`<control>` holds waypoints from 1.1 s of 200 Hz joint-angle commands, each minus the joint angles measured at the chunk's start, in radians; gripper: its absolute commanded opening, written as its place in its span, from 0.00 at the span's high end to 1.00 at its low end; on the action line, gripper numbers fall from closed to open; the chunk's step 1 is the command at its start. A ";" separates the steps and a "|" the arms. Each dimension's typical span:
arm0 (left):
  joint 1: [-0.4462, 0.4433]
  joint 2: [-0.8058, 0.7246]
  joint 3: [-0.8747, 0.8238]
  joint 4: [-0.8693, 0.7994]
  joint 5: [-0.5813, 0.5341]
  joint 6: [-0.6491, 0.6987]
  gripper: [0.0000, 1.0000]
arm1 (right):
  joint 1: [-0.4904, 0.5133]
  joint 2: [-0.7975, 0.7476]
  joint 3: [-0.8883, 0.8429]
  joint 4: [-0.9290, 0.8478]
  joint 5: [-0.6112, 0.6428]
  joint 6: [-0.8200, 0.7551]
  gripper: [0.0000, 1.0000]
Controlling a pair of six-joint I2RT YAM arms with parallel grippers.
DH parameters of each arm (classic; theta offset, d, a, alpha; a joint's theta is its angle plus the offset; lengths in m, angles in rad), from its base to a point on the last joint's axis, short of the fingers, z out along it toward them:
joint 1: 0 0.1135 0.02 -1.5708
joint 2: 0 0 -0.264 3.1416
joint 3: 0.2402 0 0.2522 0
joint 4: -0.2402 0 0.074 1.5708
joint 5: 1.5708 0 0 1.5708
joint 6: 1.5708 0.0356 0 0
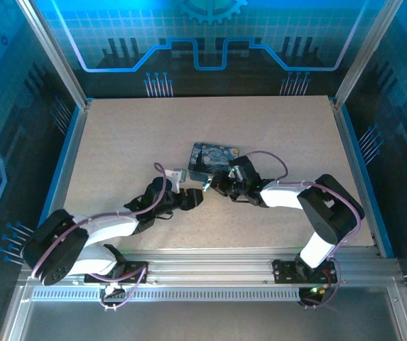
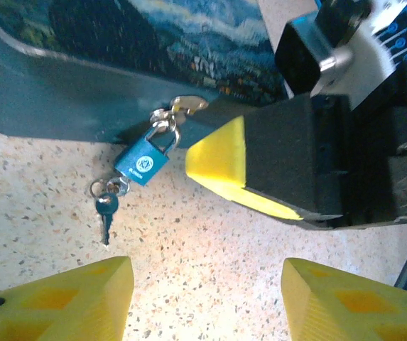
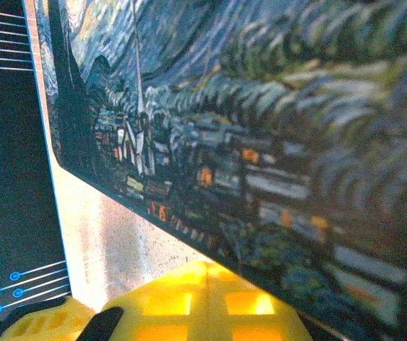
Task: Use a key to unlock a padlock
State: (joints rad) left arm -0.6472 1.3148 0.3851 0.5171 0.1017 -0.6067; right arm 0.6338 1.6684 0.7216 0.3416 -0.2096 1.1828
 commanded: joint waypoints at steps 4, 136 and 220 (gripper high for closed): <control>0.018 0.058 -0.018 0.122 0.067 -0.034 0.43 | -0.008 0.003 -0.012 -0.018 0.014 0.004 0.96; 0.063 -0.218 -0.040 -0.254 -0.035 0.074 0.44 | 0.253 0.023 0.241 -0.529 0.659 -0.112 0.45; 0.077 -0.564 -0.116 -0.485 -0.058 0.122 0.43 | 0.264 0.167 0.316 -0.499 0.647 0.042 0.47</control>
State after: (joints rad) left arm -0.5793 0.8062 0.2897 0.1265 0.0589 -0.5224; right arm 0.8837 1.8103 1.0149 -0.1501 0.3931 1.1614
